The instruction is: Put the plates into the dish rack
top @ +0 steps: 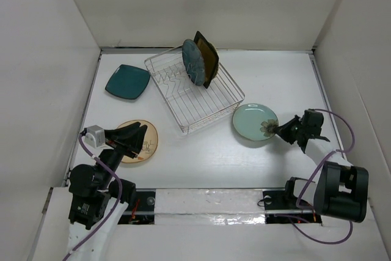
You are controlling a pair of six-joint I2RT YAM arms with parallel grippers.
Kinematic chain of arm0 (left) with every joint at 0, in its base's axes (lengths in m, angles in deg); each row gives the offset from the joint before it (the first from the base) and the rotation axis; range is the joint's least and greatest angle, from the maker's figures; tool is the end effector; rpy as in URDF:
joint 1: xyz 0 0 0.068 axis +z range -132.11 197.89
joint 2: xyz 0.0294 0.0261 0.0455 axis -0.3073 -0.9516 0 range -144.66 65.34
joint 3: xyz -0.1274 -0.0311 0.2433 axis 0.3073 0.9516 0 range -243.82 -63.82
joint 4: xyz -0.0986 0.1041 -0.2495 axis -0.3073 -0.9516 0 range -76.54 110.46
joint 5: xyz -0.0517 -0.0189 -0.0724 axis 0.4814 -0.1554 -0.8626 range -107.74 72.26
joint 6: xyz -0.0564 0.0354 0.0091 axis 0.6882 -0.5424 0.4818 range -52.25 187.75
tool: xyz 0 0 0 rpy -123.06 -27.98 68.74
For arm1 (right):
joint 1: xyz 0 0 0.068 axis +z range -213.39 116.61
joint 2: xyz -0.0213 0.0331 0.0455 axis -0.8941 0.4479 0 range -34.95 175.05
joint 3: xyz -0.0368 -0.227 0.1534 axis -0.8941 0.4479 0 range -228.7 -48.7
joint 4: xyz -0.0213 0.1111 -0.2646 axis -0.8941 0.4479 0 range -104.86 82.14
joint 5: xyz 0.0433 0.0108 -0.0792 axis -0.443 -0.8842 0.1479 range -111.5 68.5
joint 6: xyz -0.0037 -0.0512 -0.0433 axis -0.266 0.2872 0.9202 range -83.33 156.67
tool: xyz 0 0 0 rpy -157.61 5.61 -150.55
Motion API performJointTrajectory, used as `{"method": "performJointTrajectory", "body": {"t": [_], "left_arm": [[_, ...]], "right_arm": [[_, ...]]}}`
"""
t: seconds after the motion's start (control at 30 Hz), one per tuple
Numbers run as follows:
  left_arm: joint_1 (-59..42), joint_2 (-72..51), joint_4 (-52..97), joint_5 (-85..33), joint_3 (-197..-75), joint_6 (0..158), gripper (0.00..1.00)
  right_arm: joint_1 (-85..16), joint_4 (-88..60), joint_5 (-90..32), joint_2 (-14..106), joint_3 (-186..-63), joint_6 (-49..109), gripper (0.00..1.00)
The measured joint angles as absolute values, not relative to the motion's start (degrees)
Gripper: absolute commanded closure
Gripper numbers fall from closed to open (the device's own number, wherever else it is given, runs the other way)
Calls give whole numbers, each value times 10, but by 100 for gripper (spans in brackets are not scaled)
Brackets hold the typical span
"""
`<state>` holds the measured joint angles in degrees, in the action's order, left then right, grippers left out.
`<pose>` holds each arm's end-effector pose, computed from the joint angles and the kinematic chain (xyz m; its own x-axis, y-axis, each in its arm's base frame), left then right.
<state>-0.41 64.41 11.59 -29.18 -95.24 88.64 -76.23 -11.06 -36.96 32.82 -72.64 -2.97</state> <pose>0.0676 -0.0335 0.3547 0.1548 -0.4192 -0.8946 0.5760 0.7740 -0.2630 0.2390 -0.0398 0.1228 -0.5298 0.7514 -0.3933 0.4895 0.6497 0.5816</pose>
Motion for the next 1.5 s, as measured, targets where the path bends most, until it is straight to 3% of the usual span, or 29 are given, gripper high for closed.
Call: {"method": "performJointTrajectory", "body": {"t": [0.43, 0.73, 0.87, 1.1, 1.5], "left_arm": [[-4, 644, 116, -291, -952, 886, 69], [-4, 642, 116, -291, -952, 886, 69], [-4, 639, 116, -291, -952, 886, 69], [-4, 634, 115, -290, -952, 886, 69], [-4, 621, 114, -278, -952, 887, 69]], "right_arm": [[-771, 50, -261, 107, -797, 4, 100], [-669, 65, -231, 73, -953, 8, 100], [-559, 24, -190, 147, -1056, 27, 100], [-335, -11, -87, 434, -1337, 155, 100], [-226, 9, 116, 835, -1746, 422, 100]]}}
